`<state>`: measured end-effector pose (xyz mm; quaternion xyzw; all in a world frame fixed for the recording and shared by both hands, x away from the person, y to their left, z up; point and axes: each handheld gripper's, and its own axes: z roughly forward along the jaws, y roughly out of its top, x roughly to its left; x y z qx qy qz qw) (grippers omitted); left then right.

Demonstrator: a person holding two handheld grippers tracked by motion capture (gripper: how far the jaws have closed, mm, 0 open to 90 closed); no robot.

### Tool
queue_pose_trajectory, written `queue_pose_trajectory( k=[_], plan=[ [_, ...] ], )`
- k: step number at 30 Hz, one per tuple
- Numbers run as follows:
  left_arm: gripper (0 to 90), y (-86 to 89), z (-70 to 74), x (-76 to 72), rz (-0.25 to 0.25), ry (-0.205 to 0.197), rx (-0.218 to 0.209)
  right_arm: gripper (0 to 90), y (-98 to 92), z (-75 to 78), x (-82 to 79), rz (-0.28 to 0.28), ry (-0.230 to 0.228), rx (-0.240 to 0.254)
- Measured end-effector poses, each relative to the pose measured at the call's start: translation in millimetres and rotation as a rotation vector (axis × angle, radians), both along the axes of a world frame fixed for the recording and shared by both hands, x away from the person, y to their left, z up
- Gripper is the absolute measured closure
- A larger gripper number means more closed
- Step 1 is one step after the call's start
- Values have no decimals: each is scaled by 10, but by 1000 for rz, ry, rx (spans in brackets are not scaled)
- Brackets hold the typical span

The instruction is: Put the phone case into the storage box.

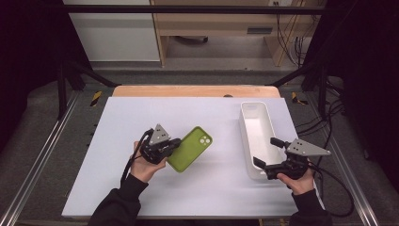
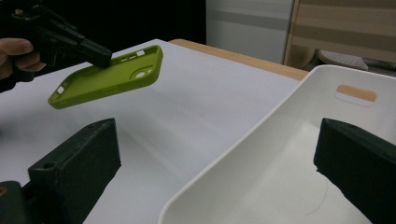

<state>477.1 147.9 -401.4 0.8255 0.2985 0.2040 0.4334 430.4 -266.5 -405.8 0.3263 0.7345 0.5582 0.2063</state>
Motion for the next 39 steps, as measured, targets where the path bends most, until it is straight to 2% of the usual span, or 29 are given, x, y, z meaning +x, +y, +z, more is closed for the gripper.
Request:
queue_pose_trajectory(
  k=[14, 23, 27, 39],
  plan=[
    [879, -128, 29, -100, -39, -19, 23, 11, 185, 68, -15, 28, 20, -32],
    [879, -165, 85, -178, -58, -43, 15, 11, 302, 98, -22, 49, 32, -49],
    [879, -195, 95, -212, -72, -54, 23, 11, 358, 102, -13, 58, 43, -60],
    [879, -249, 103, -261, -102, -62, 36, 11, 512, 152, -16, 87, 56, -75]
  ],
)
